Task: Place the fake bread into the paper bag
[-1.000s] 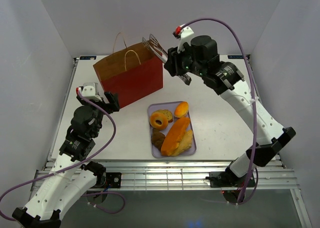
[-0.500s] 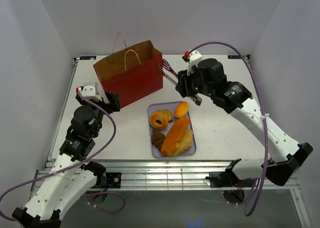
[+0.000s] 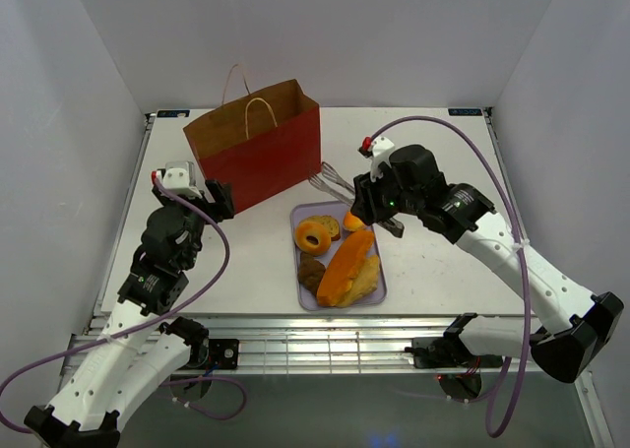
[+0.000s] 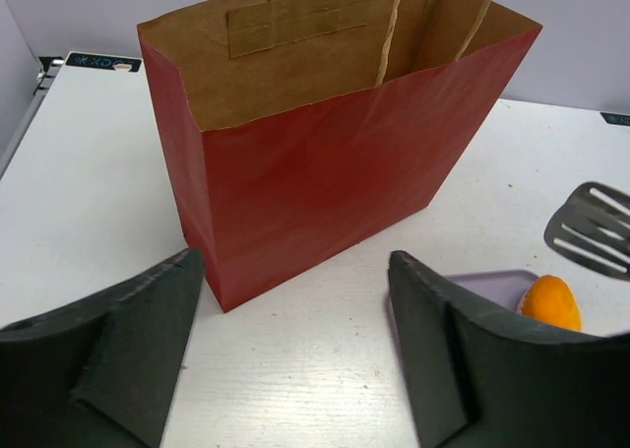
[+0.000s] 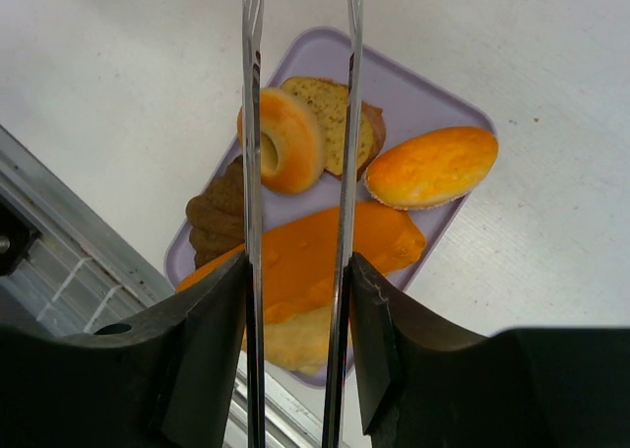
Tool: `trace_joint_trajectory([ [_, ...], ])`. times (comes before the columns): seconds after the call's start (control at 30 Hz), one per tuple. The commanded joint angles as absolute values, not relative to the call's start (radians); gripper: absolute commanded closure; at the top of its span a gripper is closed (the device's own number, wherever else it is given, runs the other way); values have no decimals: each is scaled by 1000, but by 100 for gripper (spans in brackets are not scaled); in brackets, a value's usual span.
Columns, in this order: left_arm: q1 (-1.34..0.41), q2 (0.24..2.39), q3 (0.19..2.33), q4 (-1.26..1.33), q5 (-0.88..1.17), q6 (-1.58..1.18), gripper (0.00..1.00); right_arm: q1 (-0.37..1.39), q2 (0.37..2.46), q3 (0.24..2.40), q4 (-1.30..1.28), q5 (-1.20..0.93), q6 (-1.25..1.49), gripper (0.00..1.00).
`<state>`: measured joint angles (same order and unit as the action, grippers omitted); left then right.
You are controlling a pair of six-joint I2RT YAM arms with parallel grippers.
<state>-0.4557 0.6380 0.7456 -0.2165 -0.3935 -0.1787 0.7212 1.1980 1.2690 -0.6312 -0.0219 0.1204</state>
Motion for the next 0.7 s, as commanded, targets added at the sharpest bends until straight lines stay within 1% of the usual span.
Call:
trace_joint_trajectory([
  [0.0, -462, 643, 739, -215, -405, -175, 11, 726, 1160, 1227, -623, -103, 109, 51],
  [0.07, -462, 647, 739, -213, -413, -175, 7, 732, 1151, 1209, -630, -116, 103, 50],
  [0.17, -460, 647, 738, -215, -417, -176, 7, 741, 1135, 1158, -632, -132, 101, 50],
  [0.23, -462, 649, 738, -213, -423, -175, 5, 749, 1124, 1117, -627, -135, 95, 48],
  [0.33, -462, 652, 738, -215, -423, -176, 4, 759, 1109, 1077, -627, -152, 78, 44],
  [0.67, -462, 661, 736, -213, -423, -175, 4, 784, 1107, 1035, -652, -103, 49, 41],
])
